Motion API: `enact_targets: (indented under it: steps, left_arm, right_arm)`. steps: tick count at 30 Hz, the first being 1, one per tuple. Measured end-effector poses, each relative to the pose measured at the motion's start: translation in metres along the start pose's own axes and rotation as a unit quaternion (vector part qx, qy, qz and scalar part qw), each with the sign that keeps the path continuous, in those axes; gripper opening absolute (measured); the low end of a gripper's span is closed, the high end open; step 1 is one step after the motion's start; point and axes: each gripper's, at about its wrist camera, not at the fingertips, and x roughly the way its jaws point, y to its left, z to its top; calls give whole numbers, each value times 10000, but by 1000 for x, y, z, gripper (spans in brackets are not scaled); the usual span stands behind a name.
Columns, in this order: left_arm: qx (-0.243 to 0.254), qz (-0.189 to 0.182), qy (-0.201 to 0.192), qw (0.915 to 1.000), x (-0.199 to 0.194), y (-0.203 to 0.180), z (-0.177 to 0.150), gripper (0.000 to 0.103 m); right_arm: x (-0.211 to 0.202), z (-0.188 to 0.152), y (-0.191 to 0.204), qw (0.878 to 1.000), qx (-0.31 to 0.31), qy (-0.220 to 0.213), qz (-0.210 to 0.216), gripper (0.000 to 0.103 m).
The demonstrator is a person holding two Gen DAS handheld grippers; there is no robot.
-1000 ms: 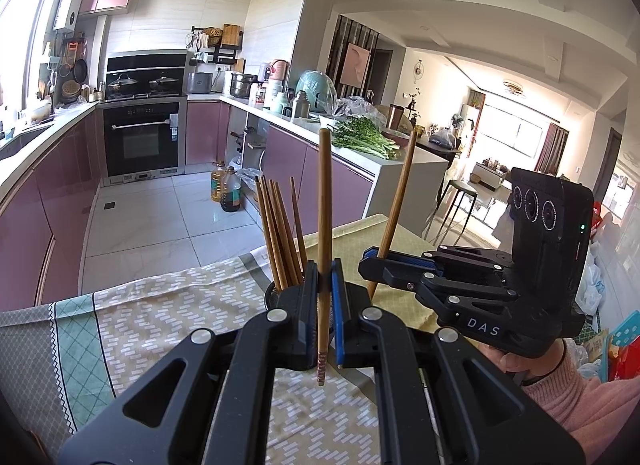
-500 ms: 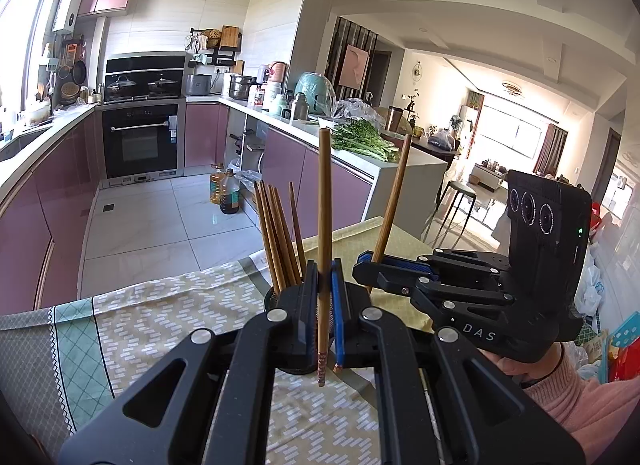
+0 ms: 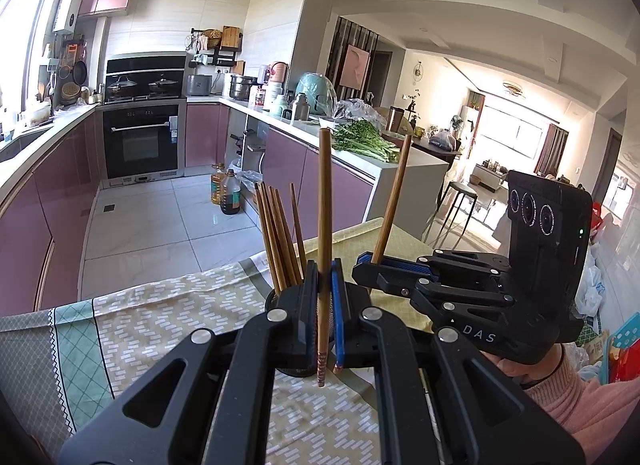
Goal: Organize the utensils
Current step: 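Lower the chopstick into the cup with the left tool while the right tool inserts its own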
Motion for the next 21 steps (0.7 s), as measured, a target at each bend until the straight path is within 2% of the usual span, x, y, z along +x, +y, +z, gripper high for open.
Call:
enact_targets:
  steps: [21]
  left_arm:
    - [75, 25, -214, 9997, -3, 0, 10, 7]
  right_arm:
    - [5, 17, -2, 9999, -41, -160, -4, 6]
